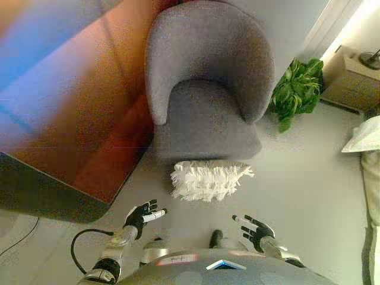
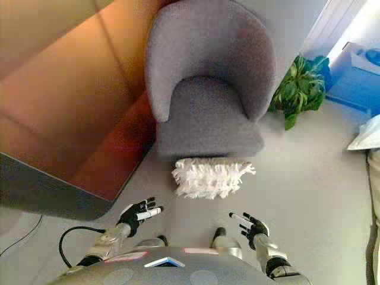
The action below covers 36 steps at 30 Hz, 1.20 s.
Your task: Pick up the pillow and put it on the sofa.
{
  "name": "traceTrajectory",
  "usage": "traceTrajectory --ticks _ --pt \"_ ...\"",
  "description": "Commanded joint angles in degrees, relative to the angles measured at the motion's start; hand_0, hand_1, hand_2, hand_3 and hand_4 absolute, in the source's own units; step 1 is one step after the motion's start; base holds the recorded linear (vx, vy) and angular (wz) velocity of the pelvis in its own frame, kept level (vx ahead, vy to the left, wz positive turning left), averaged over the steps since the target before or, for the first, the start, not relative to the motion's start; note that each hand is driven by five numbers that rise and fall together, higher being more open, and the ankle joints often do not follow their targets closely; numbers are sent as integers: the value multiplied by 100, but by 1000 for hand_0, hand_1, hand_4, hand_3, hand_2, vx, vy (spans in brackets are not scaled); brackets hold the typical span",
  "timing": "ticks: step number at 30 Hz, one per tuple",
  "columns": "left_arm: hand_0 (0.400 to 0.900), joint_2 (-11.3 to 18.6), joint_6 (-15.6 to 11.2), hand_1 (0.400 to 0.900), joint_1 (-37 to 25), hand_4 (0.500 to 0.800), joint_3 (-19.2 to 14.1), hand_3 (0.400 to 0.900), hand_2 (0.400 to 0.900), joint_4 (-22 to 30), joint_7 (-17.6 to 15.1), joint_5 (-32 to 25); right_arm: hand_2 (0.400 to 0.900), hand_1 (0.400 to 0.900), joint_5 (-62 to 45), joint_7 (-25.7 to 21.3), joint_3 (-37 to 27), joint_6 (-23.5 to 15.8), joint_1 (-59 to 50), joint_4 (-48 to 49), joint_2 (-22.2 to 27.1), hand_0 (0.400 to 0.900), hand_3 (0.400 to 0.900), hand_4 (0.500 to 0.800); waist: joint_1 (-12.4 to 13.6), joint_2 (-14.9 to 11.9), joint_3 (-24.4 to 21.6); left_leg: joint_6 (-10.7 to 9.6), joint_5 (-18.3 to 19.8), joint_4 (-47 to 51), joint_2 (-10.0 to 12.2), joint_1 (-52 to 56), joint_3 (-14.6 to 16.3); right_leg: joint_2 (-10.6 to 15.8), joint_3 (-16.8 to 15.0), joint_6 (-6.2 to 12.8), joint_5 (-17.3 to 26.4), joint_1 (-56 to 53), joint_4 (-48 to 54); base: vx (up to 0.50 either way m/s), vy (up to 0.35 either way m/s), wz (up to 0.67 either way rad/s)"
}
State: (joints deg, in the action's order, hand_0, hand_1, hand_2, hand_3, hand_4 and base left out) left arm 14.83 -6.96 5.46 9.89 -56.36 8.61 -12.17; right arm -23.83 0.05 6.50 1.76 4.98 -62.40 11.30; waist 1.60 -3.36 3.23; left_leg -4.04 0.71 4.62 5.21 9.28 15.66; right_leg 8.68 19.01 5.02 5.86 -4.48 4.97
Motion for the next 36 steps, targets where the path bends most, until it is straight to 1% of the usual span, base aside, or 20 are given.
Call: traceTrajectory --ticks 1,2,5,8,12,21,26,30,32,35,36 --pt "900 37 -473 900 -311 800 27 900 900 50 6 -153 900 900 177 -74 34 -266 -373 81 75 900 900 800 -97 104 36 128 163 -134 -61 22 192 94 -45 424 -178 -232 -46 0 0 0" --pt "900 40 -558 900 -312 800 18 900 900 39 70 -194 900 900 184 -66 31 -269 -368 87 74 900 900 800 -103 98 40 128 165 -129 -62 26 195 95 -47 431 -177 -232 -42 0 0 0" --pt "900 69 -433 900 -285 800 22 900 900 169 105 -199 900 900 199 -58 45 -276 -339 126 90 900 900 800 -99 97 51 133 174 -125 -65 38 197 94 -49 438 -176 -236 -42 0 0 0" --pt "900 106 -523 900 -217 800 28 900 900 179 130 -45 900 900 266 -44 66 -323 -288 186 104 900 900 800 -104 96 52 142 182 -107 -71 57 193 87 -58 446 -176 -243 -31 0 0 0" --pt "900 141 -557 900 -167 800 80 900 900 209 98 82 900 900 329 -66 127 -339 -249 278 109 900 900 800 -124 101 59 148 190 -104 -68 63 204 82 -85 446 -186 -236 -28 1 -8 -2" --pt "900 191 -484 900 -194 800 139 900 900 294 36 158 900 900 252 -74 186 -454 -282 509 164 900 900 800 -147 106 138 141 226 -219 4 80 245 30 -115 401 -245 -283 -43 3 -33 -4" --pt "900 256 -392 900 -186 800 92 900 900 446 -50 27 900 900 127 -32 228 -362 -276 979 237 900 900 800 -177 96 216 107 224 -356 98 11 219 -68 -195 319 -292 -251 -58 6 -84 -4" --pt "900 256 -418 900 -154 800 77 900 900 493 -56 57 900 900 208 2 278 -306 -259 1051 262 900 900 800 -163 82 259 53 190 -524 183 -155 130 -131 -267 240 -303 -171 -56 -5 -106 -1" --pt "900 222 -450 900 -125 800 85 900 900 524 -80 59 900 900 227 30 280 -323 -243 993 282 900 900 800 -121 62 304 -1 176 -683 243 -262 38 -167 -286 195 -305 -172 -28 22 -129 -3" --pt "900 184 -490 900 -84 800 47 900 900 588 -252 -4 900 900 217 86 256 -305 -257 1001 324 900 900 800 -88 -29 371 -55 237 -1263 358 -444 -103 -165 -301 103 -323 -166 -61 50 -138 -10" --pt "900 171 -494 900 -85 800 6 900 900 627 -316 -55 900 900 223 93 261 -290 -273 1052 349 900 900 800 -77 -64 437 -70 235 -1713 439 -576 -197 -168 -311 36 -345 -162 -104 21 -125 -16"
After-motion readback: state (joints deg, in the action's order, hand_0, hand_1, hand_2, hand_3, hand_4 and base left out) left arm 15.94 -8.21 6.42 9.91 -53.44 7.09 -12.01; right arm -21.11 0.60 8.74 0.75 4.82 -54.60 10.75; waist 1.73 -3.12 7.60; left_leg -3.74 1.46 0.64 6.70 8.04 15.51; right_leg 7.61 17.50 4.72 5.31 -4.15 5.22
